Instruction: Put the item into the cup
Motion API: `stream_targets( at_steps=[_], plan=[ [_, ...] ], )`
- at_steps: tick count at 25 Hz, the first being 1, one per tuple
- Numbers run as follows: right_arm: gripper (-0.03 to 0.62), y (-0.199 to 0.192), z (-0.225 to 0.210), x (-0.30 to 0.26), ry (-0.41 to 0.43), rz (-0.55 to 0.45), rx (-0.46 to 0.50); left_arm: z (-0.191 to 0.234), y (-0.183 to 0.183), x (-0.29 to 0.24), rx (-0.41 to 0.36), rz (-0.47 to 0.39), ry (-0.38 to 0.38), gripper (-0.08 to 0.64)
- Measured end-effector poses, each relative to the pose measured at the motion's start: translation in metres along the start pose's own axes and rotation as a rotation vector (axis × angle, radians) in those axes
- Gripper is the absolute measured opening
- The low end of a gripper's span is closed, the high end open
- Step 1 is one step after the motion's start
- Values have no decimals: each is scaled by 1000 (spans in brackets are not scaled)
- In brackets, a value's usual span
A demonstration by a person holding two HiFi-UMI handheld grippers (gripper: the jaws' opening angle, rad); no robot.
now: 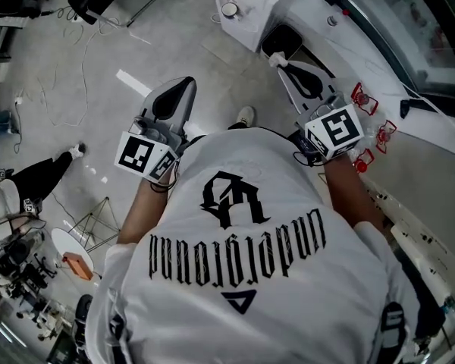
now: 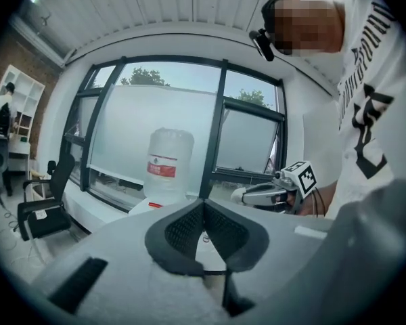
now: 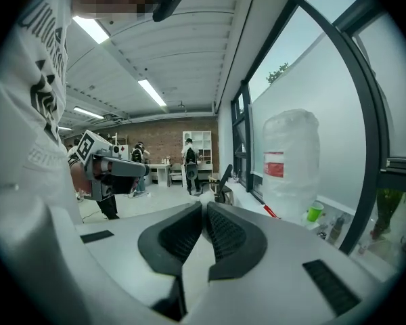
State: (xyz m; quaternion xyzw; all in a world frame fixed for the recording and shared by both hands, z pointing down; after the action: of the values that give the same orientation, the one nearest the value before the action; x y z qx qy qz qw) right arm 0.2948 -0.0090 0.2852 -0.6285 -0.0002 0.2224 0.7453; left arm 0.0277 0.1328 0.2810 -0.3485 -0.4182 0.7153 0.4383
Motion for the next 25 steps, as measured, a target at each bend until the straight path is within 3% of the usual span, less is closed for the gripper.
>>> stream_targets(
  at_steps=[14,25],
  plan=[
    [31,-30,-44,18,-120,35,-71,12,17,-86,-48,74,-114,15],
    [31,-15,-48,-24,-255,91,-97,76,51,-121,-54,106,-249,15]
  ],
)
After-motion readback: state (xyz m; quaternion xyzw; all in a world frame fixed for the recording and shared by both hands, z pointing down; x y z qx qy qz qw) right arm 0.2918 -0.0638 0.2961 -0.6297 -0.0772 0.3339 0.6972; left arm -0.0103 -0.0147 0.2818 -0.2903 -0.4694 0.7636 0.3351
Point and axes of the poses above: the fingertips, and each gripper's own axes: x backward along the fingers, z to its left, y out of its top, the point moved 10 cm from there along x, backward along the fingers, and after that the axes turned 13 degrees about x, right-handed, at the moved point
